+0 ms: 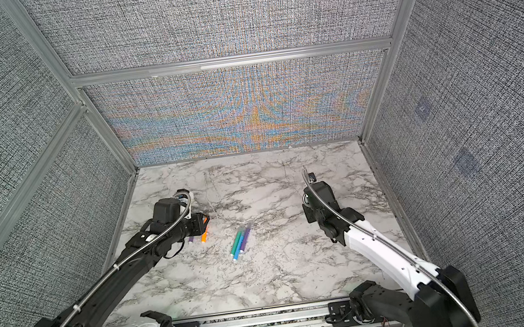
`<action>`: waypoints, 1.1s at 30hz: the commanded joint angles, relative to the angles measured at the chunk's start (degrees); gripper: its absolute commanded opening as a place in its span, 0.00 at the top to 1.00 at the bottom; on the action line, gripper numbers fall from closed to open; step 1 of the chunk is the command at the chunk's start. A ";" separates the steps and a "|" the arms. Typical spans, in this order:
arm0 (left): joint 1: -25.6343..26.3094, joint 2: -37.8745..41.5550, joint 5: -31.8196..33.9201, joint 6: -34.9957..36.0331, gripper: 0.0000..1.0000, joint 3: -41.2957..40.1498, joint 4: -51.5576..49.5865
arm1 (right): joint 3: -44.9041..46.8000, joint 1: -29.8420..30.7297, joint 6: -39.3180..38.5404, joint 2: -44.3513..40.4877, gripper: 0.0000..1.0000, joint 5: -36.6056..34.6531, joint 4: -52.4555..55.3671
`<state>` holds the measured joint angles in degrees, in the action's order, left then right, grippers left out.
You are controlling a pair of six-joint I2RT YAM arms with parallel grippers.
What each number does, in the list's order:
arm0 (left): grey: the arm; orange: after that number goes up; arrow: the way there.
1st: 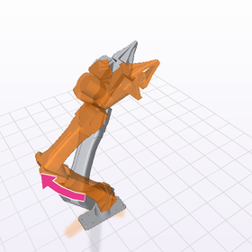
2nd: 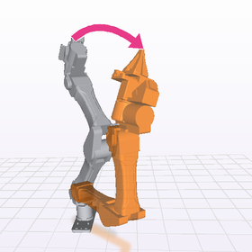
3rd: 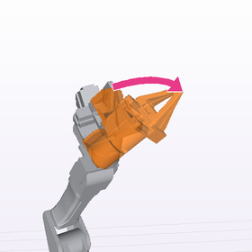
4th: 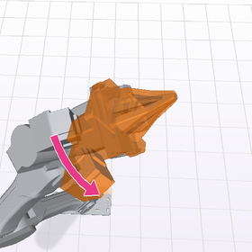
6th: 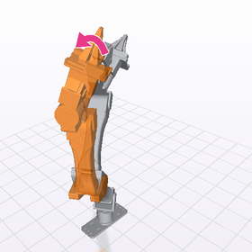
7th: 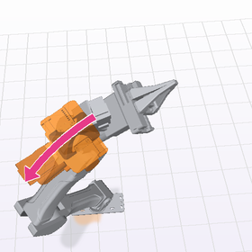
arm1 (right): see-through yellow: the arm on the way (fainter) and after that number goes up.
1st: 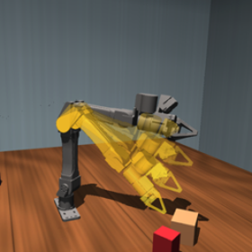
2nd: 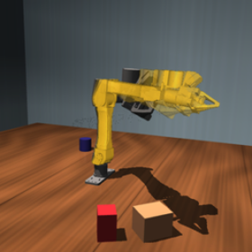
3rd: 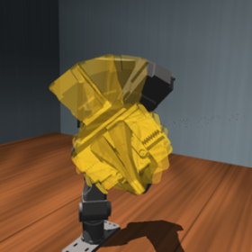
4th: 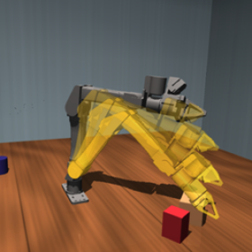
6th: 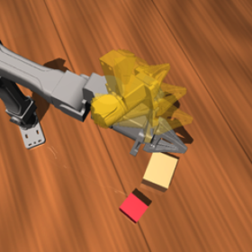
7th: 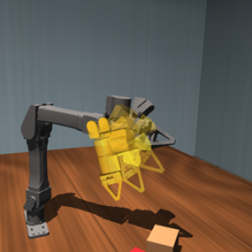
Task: Remove pen caps from pens
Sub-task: Place the pen cap to the middle-right of the table.
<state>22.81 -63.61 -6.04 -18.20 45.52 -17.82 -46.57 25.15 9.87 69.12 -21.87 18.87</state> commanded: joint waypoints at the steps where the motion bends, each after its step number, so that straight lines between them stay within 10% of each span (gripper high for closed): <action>1: 1.19 3.61 -4.13 1.00 0.55 -1.44 1.86 | -4.03 -1.42 -0.35 6.28 1.00 3.17 -1.43; 16: 13.70 6.54 4.65 -0.17 0.53 -4.35 0.25 | -21.60 -3.99 -3.87 33.76 1.00 3.07 7.07; 33: 22.29 -11.33 7.12 -1.58 0.52 -1.59 5.17 | -21.73 -4.42 -3.30 40.54 0.98 2.75 6.14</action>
<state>44.29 -72.97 -0.30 -19.46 42.48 -15.64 -68.58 20.69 6.13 109.86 -18.20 25.15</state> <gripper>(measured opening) 0.477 0.169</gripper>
